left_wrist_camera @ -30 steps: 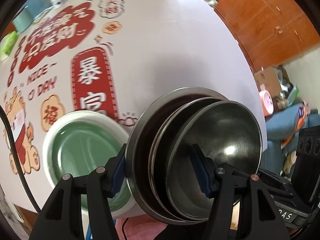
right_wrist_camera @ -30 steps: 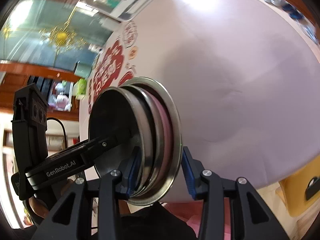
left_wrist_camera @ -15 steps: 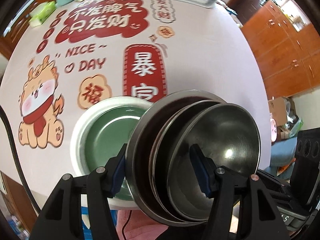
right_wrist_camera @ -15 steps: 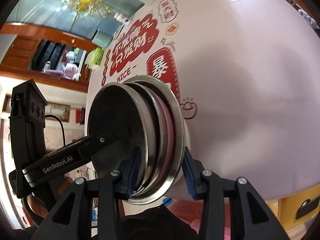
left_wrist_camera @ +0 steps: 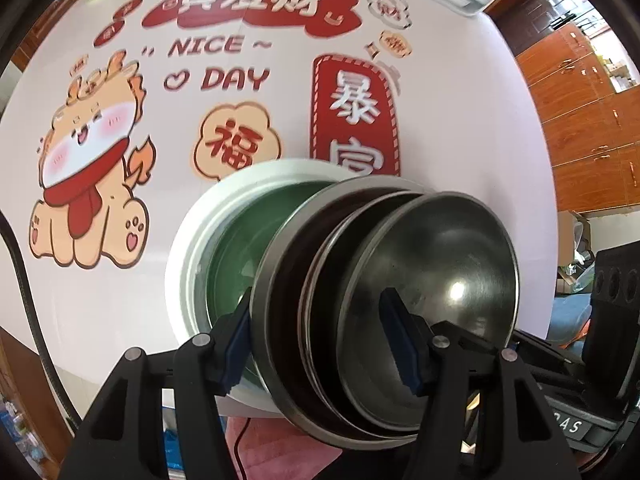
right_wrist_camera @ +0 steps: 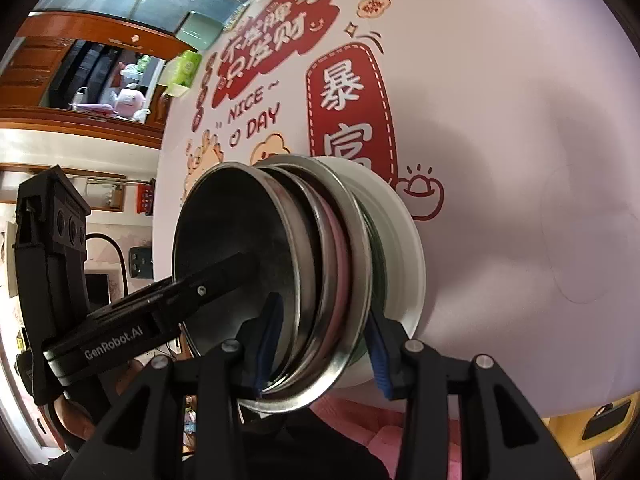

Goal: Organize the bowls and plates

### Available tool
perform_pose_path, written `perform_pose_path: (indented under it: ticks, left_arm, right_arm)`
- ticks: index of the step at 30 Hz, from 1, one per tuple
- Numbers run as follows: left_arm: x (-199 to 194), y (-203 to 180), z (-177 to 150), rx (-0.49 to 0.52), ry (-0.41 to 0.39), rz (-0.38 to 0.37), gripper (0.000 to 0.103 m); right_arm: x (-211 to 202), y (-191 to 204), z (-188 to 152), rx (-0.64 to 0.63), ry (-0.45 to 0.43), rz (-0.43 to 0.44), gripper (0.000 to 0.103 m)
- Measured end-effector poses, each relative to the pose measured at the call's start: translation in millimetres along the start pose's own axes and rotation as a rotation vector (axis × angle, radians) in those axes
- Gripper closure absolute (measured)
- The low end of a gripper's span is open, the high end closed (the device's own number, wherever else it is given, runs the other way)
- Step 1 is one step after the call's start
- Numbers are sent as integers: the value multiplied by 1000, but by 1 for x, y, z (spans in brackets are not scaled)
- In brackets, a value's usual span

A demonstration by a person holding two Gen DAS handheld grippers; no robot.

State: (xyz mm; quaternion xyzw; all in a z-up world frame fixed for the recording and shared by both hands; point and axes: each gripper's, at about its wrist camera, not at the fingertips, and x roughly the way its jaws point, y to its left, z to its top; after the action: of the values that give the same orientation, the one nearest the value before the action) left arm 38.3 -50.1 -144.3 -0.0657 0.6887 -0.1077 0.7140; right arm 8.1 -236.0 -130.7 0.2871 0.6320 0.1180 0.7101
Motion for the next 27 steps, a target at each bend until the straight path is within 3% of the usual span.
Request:
perform_pose_path:
  ticks: [17, 27]
  left_arm:
    - [36, 19, 22, 5, 143, -10, 45]
    - [42, 20, 28, 0, 152, -16, 42]
  right_arm:
    - [28, -15, 23, 85, 62, 9, 65]
    - [30, -15, 25, 93, 61, 25, 65]
